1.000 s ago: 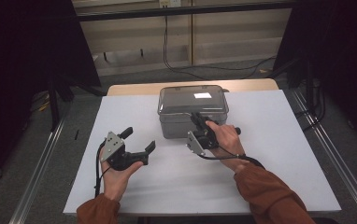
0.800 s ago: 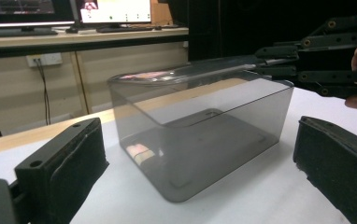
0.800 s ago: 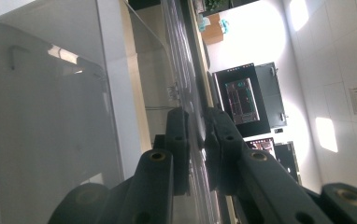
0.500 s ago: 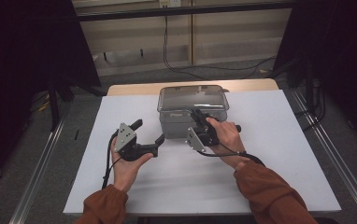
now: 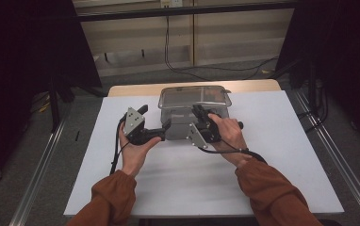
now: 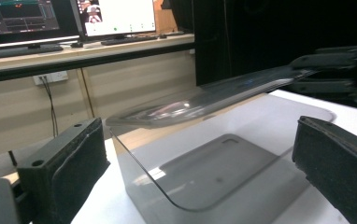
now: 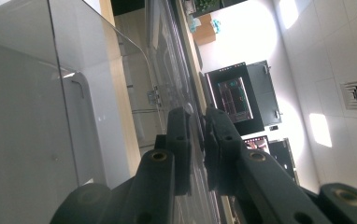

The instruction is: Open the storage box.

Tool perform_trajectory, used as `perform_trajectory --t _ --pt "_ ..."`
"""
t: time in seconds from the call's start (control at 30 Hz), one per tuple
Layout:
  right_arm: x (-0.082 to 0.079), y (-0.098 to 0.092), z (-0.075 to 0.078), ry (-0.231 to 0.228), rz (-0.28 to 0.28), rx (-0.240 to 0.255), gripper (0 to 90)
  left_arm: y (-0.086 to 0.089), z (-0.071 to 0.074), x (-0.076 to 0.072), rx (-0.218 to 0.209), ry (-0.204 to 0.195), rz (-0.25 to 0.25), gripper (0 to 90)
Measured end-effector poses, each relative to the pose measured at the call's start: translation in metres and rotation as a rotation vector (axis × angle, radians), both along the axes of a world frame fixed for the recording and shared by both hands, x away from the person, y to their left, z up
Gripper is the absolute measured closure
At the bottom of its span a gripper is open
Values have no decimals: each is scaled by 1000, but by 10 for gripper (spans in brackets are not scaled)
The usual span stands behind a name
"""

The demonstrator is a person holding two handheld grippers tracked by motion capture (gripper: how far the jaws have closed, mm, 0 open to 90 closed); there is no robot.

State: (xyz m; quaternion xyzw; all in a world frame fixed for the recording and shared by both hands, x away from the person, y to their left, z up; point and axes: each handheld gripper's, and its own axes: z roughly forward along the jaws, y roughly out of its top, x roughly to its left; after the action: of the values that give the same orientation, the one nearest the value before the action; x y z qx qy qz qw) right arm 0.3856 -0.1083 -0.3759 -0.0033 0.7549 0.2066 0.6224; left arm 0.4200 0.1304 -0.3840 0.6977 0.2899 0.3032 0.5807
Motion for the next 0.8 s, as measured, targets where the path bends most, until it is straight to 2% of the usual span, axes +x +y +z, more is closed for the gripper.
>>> perform_trajectory --t 0.1,0.2,0.27,0.3,0.33,0.37,0.43,0.53,0.6,0.63,0.73,0.8 --pt "0 0 0 0 0 1 815 -3 -4 11 -13 8 9 28" --pt "0 0 0 0 -1 5 815 -7 -9 22 43 -36 16 41" --pt "0 0 0 -2 -1 5 815 -8 -10 25 47 -29 11 45" --pt "1 0 1 -4 -1 5 815 -8 -10 29 26 -12 10 49" --pt "1 0 2 -6 -4 6 815 -9 -10 34 -3 -15 24 50" --pt "1 0 2 -6 -4 6 815 -9 -10 34 -3 -15 24 53" --pt "0 0 1 -3 -5 3 815 -11 -10 40 29 -34 32 53" --pt "0 1 1 -2 -3 2 814 -12 -12 41 20 -34 21 70" --pt "0 1 0 0 -5 3 813 -13 -13 42 48 -54 4 94" --pt "0 1 -1 0 -6 7 811 -12 -13 42 44 -59 1 111" --pt "0 1 -2 0 -5 17 807 -11 -12 42 30 -55 -8 133" --pt "-1 1 -4 3 -3 20 804 -10 -12 41 45 -56 -13 175"
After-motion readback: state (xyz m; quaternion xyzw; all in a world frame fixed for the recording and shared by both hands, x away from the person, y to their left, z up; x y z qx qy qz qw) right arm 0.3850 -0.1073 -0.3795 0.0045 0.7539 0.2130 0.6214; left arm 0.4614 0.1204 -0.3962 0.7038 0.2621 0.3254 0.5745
